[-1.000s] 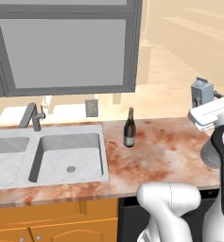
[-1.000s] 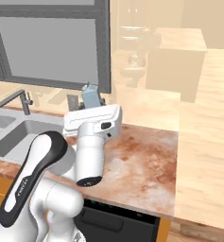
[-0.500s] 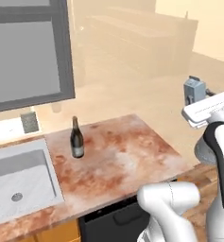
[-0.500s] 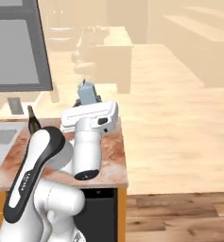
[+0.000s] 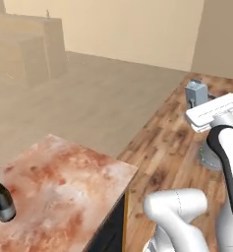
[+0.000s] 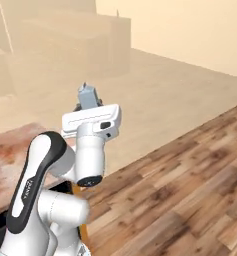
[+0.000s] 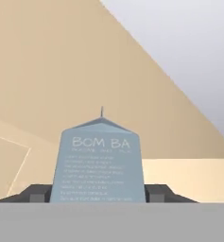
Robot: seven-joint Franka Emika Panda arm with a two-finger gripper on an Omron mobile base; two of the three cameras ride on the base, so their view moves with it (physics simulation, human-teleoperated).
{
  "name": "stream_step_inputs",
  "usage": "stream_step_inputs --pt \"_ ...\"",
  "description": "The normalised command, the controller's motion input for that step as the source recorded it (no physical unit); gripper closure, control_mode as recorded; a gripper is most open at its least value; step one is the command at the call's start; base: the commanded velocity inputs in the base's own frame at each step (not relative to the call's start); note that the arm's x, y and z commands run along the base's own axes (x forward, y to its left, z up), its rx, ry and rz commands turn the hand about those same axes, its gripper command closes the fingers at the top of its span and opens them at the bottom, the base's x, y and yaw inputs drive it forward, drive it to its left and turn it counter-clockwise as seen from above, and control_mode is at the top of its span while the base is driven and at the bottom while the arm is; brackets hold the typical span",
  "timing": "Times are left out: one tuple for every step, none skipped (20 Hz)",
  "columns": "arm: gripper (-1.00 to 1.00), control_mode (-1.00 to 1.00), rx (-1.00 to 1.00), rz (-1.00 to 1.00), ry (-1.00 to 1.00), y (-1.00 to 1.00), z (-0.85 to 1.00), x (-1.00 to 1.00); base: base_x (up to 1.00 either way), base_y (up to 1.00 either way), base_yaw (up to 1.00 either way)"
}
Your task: Move the drinks to the dining counter.
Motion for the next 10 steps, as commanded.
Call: stream_step_inputs --pt "1.0 1.0 0.0 0.0 0.0 0.0 0.0 0.0 0.0 0.0 -1.0" --pt "1.0 1.0 0.0 0.0 0.0 0.0 0.0 0.0 0.0 0.0 -0.99" --pt "1.0 1.0 0.0 0.0 0.0 0.0 0.0 0.0 0.09 0.0 -0.91" --pt "1.0 1.0 0.0 0.0 0.0 0.0 0.0 0.0 0.47 0.0 -0.77" --pt "1.0 1.0 0.0 0.0 0.0 0.0 0.0 0.0 0.76 -0.14 -0.6" --pt "1.0 1.0 0.0 0.0 0.0 0.0 0.0 0.0 1.0 -0.26 -0.44" --pt "1.0 1.0 0.0 0.0 0.0 0.0 0.0 0.0 1.0 -0.26 -0.35" --pt "1.0 1.0 0.0 0.0 0.0 0.0 0.0 0.0 1.0 -0.31 -0.27" --pt "1.0 1.0 0.0 0.0 0.0 0.0 0.0 0.0 1.0 -0.34 -0.22" --pt "1.0 1.0 0.0 0.0 0.0 0.0 0.0 0.0 1.0 -0.36 -0.15"
